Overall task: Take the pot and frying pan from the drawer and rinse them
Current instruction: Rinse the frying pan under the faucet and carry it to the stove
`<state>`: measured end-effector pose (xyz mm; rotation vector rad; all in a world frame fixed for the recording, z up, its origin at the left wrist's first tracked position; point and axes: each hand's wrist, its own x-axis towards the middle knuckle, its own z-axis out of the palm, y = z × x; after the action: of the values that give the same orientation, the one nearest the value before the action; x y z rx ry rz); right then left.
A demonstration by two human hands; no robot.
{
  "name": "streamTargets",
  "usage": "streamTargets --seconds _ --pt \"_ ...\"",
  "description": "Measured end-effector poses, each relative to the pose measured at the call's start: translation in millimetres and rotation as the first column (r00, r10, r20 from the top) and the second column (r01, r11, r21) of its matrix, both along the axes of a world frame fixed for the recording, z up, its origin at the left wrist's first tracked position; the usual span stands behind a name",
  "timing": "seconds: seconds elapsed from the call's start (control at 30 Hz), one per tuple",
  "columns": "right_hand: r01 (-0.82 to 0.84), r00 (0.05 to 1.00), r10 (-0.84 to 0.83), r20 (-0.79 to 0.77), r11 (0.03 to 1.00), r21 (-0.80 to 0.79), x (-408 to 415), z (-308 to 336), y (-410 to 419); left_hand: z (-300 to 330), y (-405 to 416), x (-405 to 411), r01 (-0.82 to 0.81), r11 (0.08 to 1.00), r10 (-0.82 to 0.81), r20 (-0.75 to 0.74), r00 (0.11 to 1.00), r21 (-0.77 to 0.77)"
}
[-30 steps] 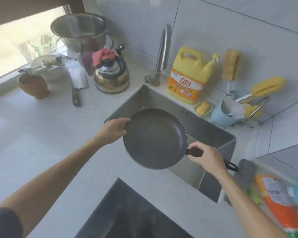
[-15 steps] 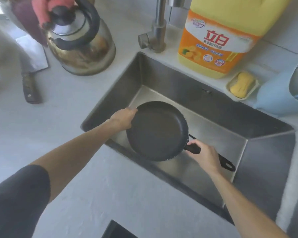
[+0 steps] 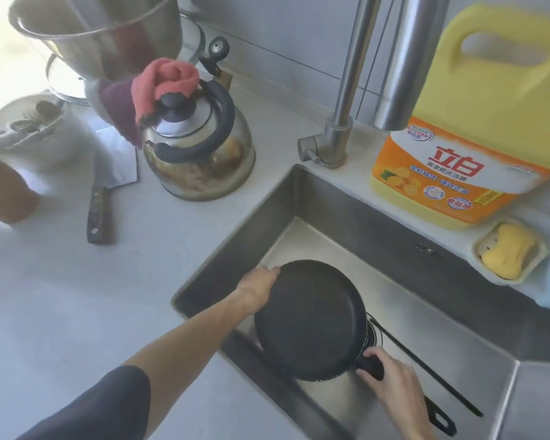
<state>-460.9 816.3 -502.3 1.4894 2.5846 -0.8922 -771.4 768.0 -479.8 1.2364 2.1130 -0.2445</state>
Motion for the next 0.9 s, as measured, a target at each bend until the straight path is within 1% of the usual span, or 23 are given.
streamTargets --seconds 0.07,0.13,0.17,0.2,0.23,0.27,0.3,0.33,0.37,0.4,0.47,0.53,0.6,0.67,0.73,0.8,0.83,0.87,0.9 --pt "0.015 1.000 -0.014 0.011 0.999 -0.051 -3.9 -2.9 1.4 4.3 1.5 -2.9 0.004 0.999 -0.002 0.048 0.999 -0.048" --pt "0.032 0.999 -0.030 0.030 0.995 -0.090 -7.2 -4.3 1.9 21.6 9.1 -5.3 0.018 0.994 -0.005 0.116 0.993 -0.106" --pt "0.046 0.998 -0.043 0.040 0.994 -0.098 -8.1 -4.6 1.0 35.7 14.8 -6.5 0.002 0.997 0.012 0.166 0.986 -0.083" --pt "0.059 0.997 -0.055 0.047 0.993 -0.100 -8.7 -4.5 -0.2 53.8 21.8 -7.7 -0.059 0.998 0.054 0.227 0.972 0.014" --pt "0.067 0.997 -0.062 0.049 0.993 -0.101 -8.6 -4.7 -1.7 75.7 29.7 -8.4 -0.172 0.970 0.117 0.289 0.950 0.174" --pt "0.072 0.997 -0.067 0.048 0.992 -0.102 -8.0 -4.4 -2.9 98.3 38.2 -9.2 -0.313 0.879 0.186 0.345 0.920 0.360" --pt "0.078 0.996 -0.073 0.046 0.992 -0.102 -8.1 -3.8 -4.3 119.6 47.5 -10.5 -0.433 0.731 0.242 0.393 0.887 0.527" --pt "0.085 0.996 -0.081 0.047 0.991 -0.100 -8.0 -2.7 -5.2 138.3 57.5 -12.0 -0.498 0.580 0.273 0.423 0.864 0.644" --pt "0.091 0.995 -0.087 0.048 0.992 -0.093 -8.3 -1.4 -5.9 153.8 68.9 -13.9 -0.511 0.480 0.291 0.420 0.860 0.713" --pt "0.086 0.995 -0.083 0.048 0.993 -0.075 -8.6 -0.8 -6.5 164.6 80.4 -16.5 -0.479 0.455 0.299 0.378 0.876 0.751" --pt "0.049 0.998 -0.048 0.049 0.998 -0.025 -8.1 -2.3 -7.4 172.3 100.9 -22.3 -0.329 0.509 0.279 0.209 0.937 0.795" --pt "0.024 0.999 -0.024 0.044 1.000 0.003 -7.2 -3.6 -6.9 166.8 113.1 -31.4 -0.191 0.553 0.269 0.044 0.962 0.811" --pt "0.004 0.999 -0.005 0.054 1.000 0.016 -6.9 -2.8 -4.8 159.1 117.5 -39.7 -0.114 0.562 0.264 -0.047 0.963 0.819" --pt "-0.020 0.997 0.017 0.075 0.999 0.030 -6.5 -2.2 -4.0 156.1 117.3 -43.6 -0.062 0.566 0.242 -0.094 0.966 0.822" --pt "-0.024 0.996 0.022 0.083 0.999 0.028 -6.5 -2.3 -3.9 154.5 113.3 -49.1 -0.088 0.550 0.273 -0.079 0.959 0.831" --pt "-0.019 0.997 0.018 0.080 1.000 0.014 -6.2 -1.6 -3.9 151.5 105.9 -52.1 -0.173 0.531 0.311 0.000 0.950 0.830" --pt "-0.012 0.997 0.012 0.078 1.000 0.002 -6.1 -1.3 -4.0 150.4 100.3 -50.1 -0.225 0.518 0.313 0.061 0.948 0.825" --pt "-0.003 0.997 0.004 0.075 1.000 -0.015 -6.3 -0.9 -4.2 147.2 93.6 -47.0 -0.279 0.487 0.308 0.136 0.942 0.828" --pt "0.007 0.997 -0.004 0.075 0.999 -0.036 -6.1 -0.9 -4.4 142.3 84.4 -42.5 -0.347 0.425 0.301 0.231 0.925 0.836"
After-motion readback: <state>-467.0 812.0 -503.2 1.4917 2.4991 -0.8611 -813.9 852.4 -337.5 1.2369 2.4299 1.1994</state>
